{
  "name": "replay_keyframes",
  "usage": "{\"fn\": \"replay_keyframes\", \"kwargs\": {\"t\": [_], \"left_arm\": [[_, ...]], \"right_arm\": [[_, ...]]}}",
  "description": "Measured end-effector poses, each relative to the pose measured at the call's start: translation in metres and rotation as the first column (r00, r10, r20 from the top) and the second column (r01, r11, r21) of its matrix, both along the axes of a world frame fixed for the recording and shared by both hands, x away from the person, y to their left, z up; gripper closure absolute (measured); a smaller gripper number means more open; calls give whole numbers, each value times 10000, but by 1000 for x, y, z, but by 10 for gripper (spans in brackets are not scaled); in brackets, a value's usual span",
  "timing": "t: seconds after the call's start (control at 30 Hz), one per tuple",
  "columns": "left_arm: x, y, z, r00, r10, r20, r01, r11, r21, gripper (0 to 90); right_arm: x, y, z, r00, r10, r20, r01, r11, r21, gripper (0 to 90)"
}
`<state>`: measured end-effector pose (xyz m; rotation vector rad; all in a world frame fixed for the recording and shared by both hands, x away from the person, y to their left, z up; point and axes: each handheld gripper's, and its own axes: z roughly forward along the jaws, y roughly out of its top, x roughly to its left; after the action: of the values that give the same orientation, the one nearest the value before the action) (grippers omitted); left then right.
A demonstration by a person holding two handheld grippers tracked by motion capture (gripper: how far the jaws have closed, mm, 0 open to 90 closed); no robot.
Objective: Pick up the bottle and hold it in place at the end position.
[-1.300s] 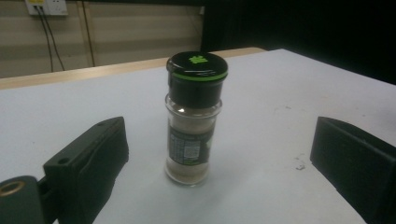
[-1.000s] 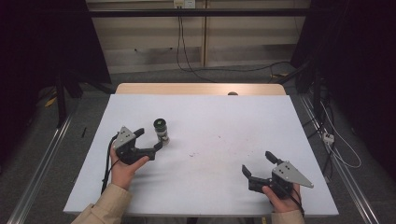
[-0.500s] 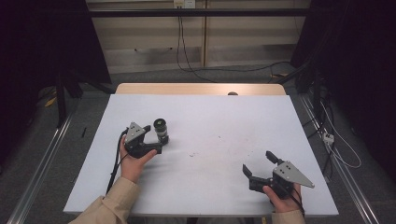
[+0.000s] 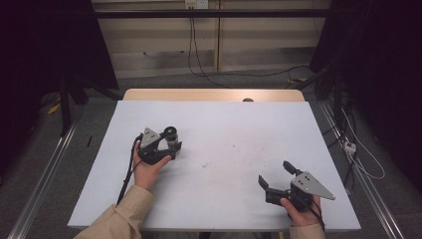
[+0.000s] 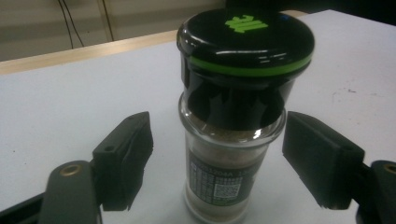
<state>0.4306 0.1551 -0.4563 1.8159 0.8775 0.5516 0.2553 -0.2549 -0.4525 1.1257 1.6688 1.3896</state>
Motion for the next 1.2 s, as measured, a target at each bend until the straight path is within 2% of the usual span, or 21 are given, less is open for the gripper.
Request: {"fn": "replay_keyframes", "kwargs": {"t": [0.23,0.4,0.57,0.67,0.77,1.0,1.2], "left_arm": [[2,-3,-1,10000,-55,-57,55,10000,54,340],[3,-4,-2,10000,6,-76,-5,10000,36,362],[4,-3,-2,9999,67,-108,-69,9997,-226,414],[4,-3,-2,9999,20,-109,-22,9998,-194,428],[5,-3,-2,9999,-8,-162,2,9994,-341,442],[5,-3,-2,9999,-150,-69,147,9992,-370,516],[5,-3,-2,9999,-156,7,156,9992,-361,531]], "right_arm": [[0,0,0,10000,18,-15,-18,10000,-30,33],[0,0,0,10000,17,10,-17,10000,-22,33],[1,0,0,10000,25,-8,-25,10000,-32,34],[1,0,0,10000,32,-7,-32,10000,-38,33],[1,0,0,10000,44,-22,-44,10000,-48,34],[1,0,0,10000,51,-5,-51,10000,-64,34],[1,1,0,10000,60,2,-60,10000,-80,35]]}}
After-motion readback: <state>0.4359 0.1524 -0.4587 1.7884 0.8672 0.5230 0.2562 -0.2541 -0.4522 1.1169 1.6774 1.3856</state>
